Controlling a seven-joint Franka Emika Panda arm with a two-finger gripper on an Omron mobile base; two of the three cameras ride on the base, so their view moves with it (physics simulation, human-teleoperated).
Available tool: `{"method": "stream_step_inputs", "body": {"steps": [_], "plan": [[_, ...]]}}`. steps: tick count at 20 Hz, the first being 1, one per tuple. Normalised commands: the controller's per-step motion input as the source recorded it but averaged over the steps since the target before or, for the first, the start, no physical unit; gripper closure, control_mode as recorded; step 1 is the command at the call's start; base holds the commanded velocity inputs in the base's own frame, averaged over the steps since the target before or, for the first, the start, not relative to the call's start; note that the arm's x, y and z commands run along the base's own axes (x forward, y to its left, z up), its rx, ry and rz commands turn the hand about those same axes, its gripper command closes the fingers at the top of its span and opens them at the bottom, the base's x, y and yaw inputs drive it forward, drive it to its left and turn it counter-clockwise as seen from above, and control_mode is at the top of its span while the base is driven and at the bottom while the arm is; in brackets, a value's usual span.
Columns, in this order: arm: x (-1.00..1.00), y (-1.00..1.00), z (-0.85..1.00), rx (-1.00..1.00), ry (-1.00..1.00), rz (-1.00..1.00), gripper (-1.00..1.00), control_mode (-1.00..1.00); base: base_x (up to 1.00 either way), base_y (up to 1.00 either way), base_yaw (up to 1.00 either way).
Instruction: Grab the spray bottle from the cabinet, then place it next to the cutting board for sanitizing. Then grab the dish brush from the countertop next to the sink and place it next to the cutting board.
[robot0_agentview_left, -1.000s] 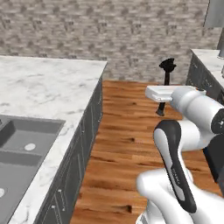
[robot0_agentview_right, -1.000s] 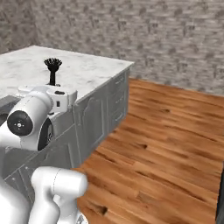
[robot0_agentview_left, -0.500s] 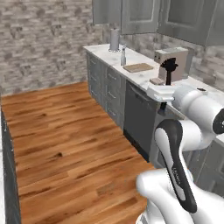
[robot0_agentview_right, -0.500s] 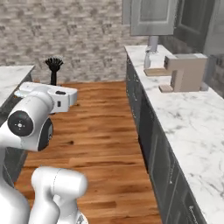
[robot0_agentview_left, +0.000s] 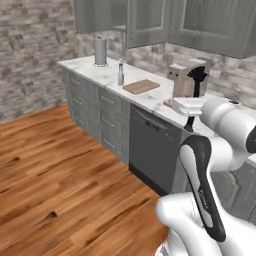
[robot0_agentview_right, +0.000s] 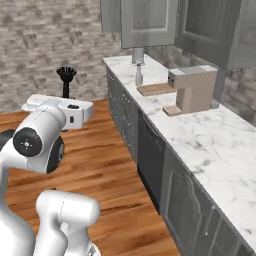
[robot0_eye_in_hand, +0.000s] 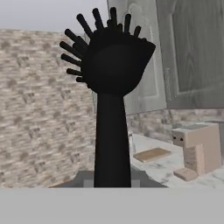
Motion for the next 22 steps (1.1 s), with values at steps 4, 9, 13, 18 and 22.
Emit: {"method": "stream_step_inputs", "body": {"steps": [4,9,13,18,22], "plan": [[0.00,0.00,0.00,0.00,0.00,0.00,1.00,1.00,1.00,0.67,-0.25],[0.00,0.00,0.00,0.00,0.00,0.00,1.00,1.00,0.98,0.75,-0.24],[0.00,0.00,0.00,0.00,0.00,0.00,1.00,1.00,0.98,0.70,-0.22],[0.00,0.00,0.00,0.00,0.00,0.00,1.00,1.00,0.82,0.78,-0.29],[0.00,0.00,0.00,0.00,0.00,0.00,1.00,1.00,0.97,0.47,-0.36]]}}
